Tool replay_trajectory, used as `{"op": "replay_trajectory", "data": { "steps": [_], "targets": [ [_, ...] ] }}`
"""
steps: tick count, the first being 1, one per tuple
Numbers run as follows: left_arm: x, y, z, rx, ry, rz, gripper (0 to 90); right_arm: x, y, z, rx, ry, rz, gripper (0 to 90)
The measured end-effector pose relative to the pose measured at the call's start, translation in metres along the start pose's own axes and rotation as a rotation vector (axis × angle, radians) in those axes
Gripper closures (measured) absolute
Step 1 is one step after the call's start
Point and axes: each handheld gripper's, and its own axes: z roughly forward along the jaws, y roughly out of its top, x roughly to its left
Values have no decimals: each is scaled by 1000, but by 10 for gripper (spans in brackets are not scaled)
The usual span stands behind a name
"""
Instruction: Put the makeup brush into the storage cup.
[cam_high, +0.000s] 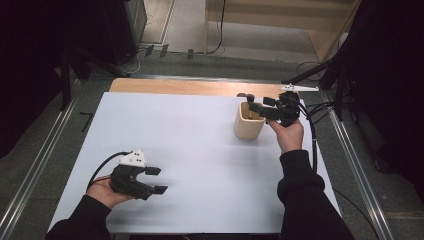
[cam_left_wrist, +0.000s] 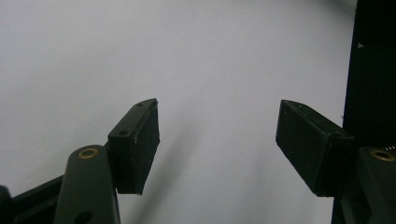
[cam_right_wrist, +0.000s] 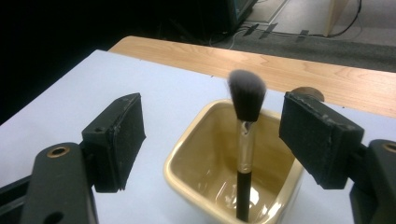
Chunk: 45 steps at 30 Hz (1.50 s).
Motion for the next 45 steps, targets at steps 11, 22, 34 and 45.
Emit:
{"op": "replay_trajectory", "data": {
  "steps": [11, 22, 34, 45],
  "targets": [
    [0, 0, 0, 1, 0, -6, 309, 11, -13, -11, 53, 48, -35, 232],
    [1, 0, 0, 4, 1, -13, 299, 20, -28, -15, 97, 89, -55, 234],
    [3, 0, 1, 20, -8, -37, 267, 32, -46, -18, 126, 138, -76, 234],
    [3, 0, 1, 15, -3, -27, 256, 39, -60, -18, 120, 164, -97, 233]
  ]
}}
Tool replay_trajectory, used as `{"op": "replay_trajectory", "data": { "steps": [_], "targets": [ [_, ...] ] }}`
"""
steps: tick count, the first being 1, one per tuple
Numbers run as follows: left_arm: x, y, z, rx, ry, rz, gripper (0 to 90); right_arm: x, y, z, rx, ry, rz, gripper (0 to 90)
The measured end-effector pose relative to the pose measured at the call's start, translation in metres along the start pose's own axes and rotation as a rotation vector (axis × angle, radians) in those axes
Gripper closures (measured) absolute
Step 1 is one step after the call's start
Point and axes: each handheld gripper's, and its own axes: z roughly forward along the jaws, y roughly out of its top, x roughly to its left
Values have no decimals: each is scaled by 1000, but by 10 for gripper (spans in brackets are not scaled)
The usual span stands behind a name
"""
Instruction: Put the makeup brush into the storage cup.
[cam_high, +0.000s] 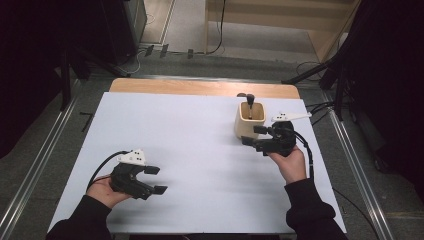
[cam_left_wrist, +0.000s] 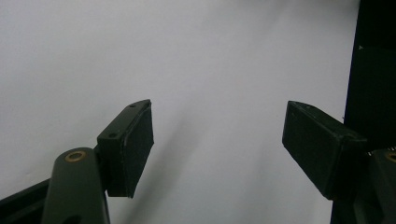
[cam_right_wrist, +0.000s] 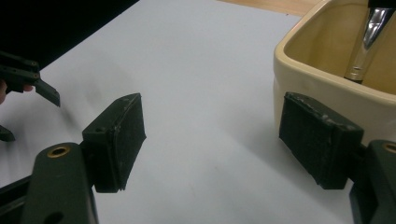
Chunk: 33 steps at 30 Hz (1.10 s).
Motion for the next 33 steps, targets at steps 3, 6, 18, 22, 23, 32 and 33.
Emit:
{"op": "replay_trajectory", "data": {
  "steps": [3, 6, 18, 22, 23, 32, 33],
  "targets": [
    [1, 0, 0, 2, 1, 0, 255, 2, -2, 1, 3, 8, -11, 233],
    [1, 0, 0, 1, 3, -1, 255, 4, -5, 2, 6, 17, -26, 233],
    [0, 1, 0, 0, -3, 4, 252, 14, -21, 4, 31, 64, -48, 233],
    [0, 1, 0, 2, -1, 3, 251, 17, -27, 4, 44, 69, -58, 233],
    [0, 1, 0, 2, -1, 2, 251, 17, -28, 3, 48, 73, -60, 233],
    [1, 1, -1, -1, 2, 3, 250, 20, -41, 3, 76, 70, -100, 215],
    [0, 1, -1, -2, 0, 2, 250, 21, -43, 3, 71, 73, -104, 209]
  ]
}}
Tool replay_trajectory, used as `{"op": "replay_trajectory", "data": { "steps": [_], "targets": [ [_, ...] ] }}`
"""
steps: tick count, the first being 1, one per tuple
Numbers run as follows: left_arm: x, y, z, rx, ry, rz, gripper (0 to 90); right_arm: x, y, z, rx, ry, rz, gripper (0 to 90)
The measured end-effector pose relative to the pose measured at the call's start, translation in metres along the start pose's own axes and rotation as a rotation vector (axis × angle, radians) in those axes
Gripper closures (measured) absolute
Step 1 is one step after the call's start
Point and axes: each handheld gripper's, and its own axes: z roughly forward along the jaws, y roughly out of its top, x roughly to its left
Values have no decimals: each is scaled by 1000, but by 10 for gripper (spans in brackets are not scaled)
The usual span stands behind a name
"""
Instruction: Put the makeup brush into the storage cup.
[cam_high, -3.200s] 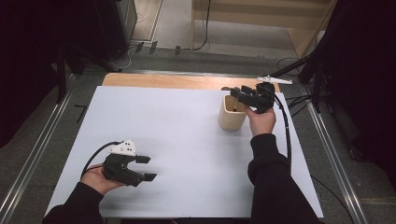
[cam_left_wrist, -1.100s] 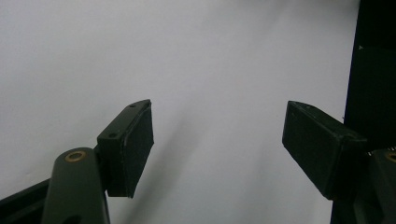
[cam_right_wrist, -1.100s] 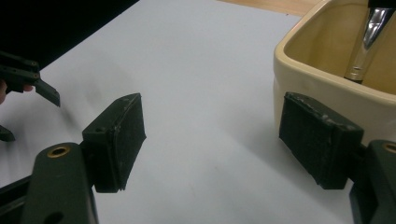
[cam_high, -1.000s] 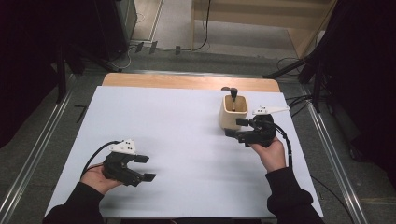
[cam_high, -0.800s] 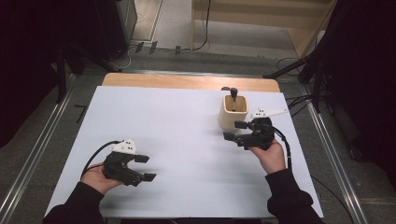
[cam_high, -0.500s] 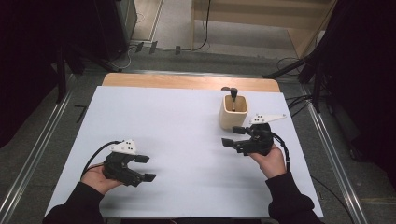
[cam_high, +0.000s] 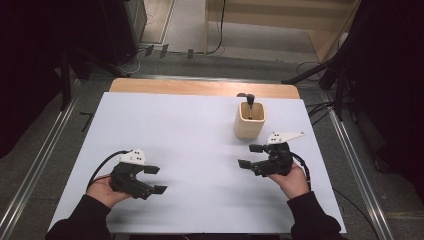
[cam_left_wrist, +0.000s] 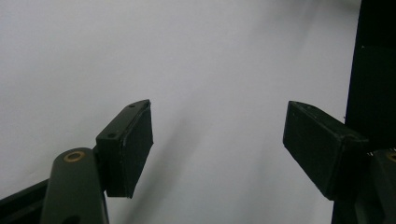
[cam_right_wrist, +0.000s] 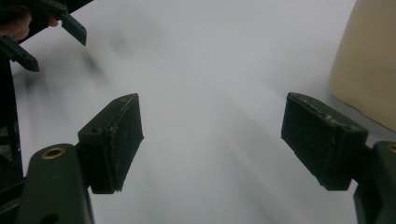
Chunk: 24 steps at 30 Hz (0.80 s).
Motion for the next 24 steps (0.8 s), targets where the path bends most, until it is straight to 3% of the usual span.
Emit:
{"op": "replay_trajectory", "data": {
  "steps": [12, 18, 24],
  "targets": [
    [0, -1, -1, 1, 2, -2, 250, 4, -15, -4, 27, 7, -38, 189],
    [0, -1, -1, 4, 4, 0, 250, 4, -23, -7, 50, 24, -27, 176],
    [0, -2, -1, 7, 7, 3, 250, 5, -27, -11, 59, 11, -55, 163]
  ]
}}
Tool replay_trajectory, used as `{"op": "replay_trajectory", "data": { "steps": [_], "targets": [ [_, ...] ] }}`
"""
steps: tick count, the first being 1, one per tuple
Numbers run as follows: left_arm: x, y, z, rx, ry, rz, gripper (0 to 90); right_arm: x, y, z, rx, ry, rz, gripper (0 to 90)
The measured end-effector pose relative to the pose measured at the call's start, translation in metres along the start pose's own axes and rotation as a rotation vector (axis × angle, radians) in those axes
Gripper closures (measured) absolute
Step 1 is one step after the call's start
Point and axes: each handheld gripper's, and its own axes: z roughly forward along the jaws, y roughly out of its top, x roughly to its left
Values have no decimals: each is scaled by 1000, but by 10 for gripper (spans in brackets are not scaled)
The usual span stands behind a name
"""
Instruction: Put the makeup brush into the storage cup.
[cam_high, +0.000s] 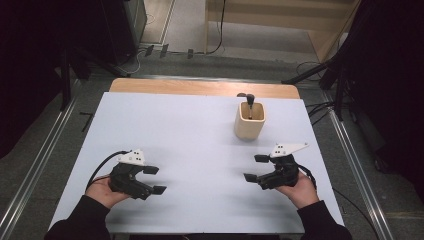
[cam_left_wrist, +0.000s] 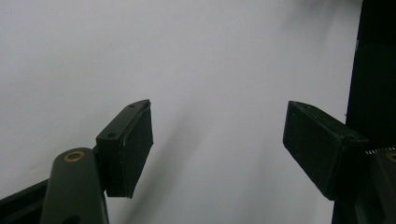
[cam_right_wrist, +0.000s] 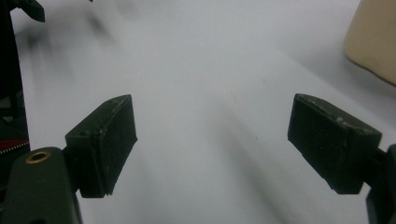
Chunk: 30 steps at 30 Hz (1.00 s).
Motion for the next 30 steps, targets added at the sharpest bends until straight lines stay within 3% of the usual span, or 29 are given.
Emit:
{"op": "replay_trajectory", "data": {
  "steps": [8, 11, 17, 30],
  "targets": [
    [-2, -2, -2, 2, 17, 16, 250, 1, -9, -12, 5, -36, -10, 163],
    [-2, -3, -2, 2, 20, 13, 250, 0, -12, -14, 13, -33, -5, 163],
    [-1, -2, -2, 2, 21, 12, 249, -4, -13, -14, 18, -21, -40, 163],
    [-1, -3, -1, 10, 22, 15, 244, -9, -14, -14, 18, -27, -28, 163]
  ]
}}
